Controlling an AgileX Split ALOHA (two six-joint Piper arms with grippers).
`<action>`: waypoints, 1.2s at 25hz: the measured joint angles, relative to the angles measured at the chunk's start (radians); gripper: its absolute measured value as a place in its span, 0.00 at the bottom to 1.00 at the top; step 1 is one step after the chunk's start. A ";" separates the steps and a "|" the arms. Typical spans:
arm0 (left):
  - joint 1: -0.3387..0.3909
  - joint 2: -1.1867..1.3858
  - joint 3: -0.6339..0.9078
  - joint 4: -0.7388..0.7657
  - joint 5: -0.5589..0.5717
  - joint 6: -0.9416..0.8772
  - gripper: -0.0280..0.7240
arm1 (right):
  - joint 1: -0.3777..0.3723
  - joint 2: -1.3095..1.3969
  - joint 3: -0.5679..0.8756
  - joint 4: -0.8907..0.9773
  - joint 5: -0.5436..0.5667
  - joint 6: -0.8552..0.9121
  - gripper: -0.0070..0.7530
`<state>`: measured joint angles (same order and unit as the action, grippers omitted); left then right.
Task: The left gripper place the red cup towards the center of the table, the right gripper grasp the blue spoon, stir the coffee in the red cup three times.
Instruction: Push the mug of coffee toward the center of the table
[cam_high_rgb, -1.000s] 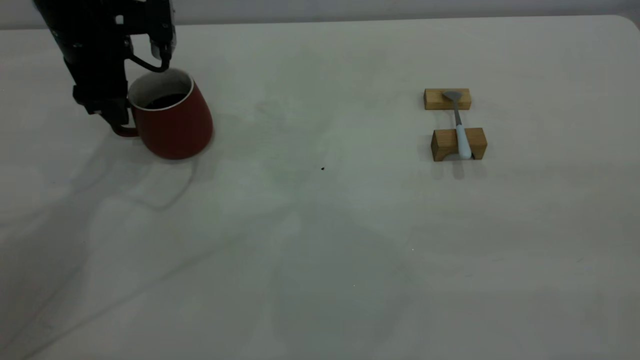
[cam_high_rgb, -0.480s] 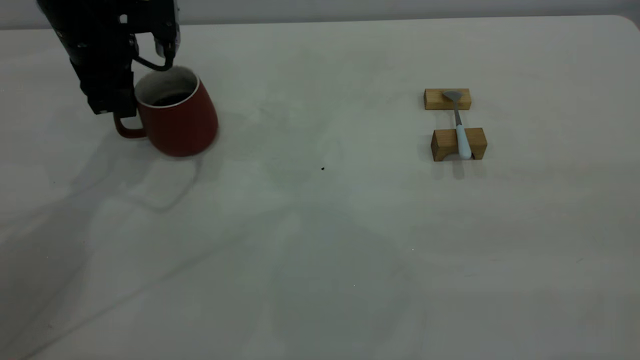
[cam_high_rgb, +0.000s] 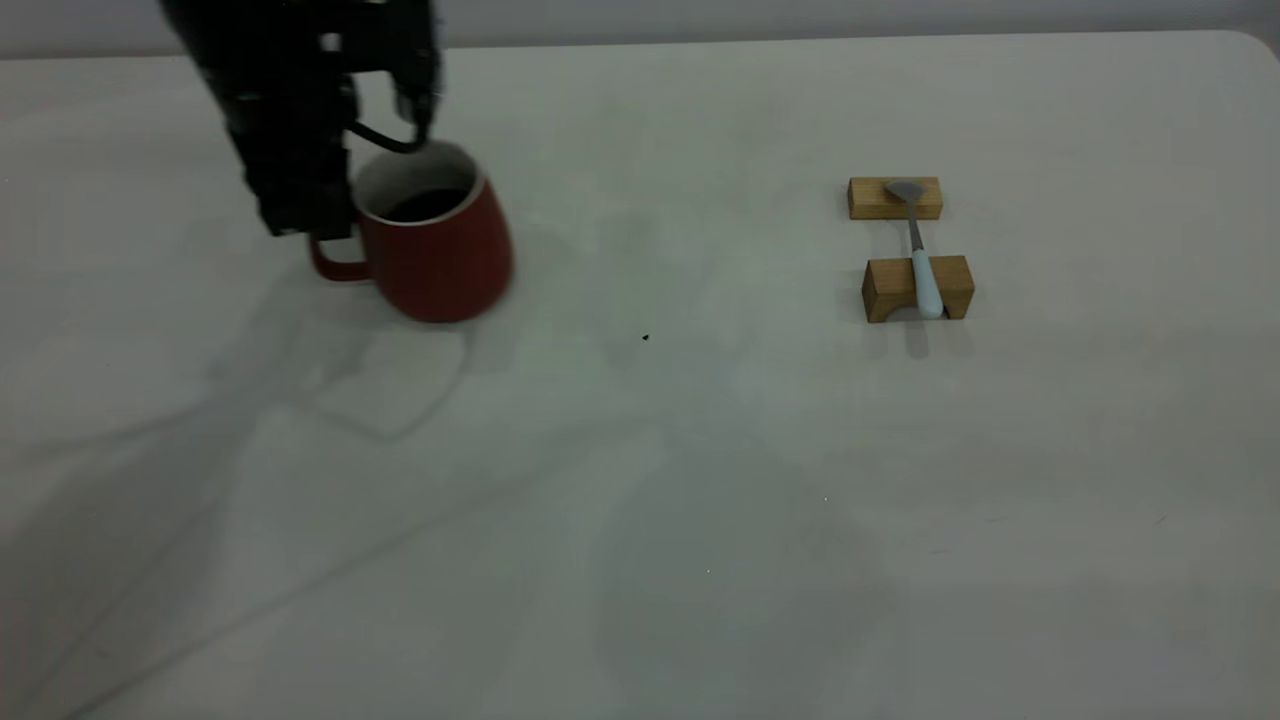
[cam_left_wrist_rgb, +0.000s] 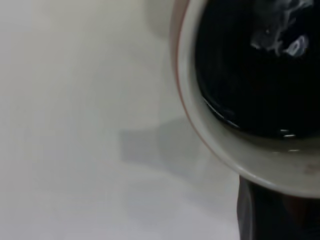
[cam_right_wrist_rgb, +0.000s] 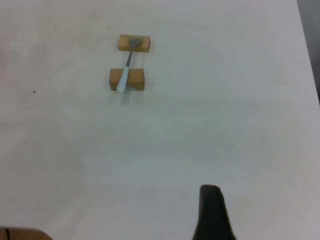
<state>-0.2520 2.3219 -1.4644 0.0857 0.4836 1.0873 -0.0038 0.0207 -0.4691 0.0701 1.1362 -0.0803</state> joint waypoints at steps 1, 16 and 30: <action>-0.015 0.000 0.000 0.000 0.000 -0.003 0.32 | 0.000 0.000 0.000 0.000 0.000 0.000 0.77; -0.190 0.004 -0.001 -0.009 -0.055 -0.022 0.32 | 0.000 0.000 0.000 0.000 0.000 0.000 0.77; -0.197 -0.028 -0.001 -0.014 -0.053 -0.068 0.93 | 0.000 0.000 0.000 0.000 0.000 0.000 0.77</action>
<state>-0.4491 2.2939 -1.4656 0.0712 0.4307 1.0193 -0.0038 0.0207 -0.4691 0.0701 1.1362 -0.0803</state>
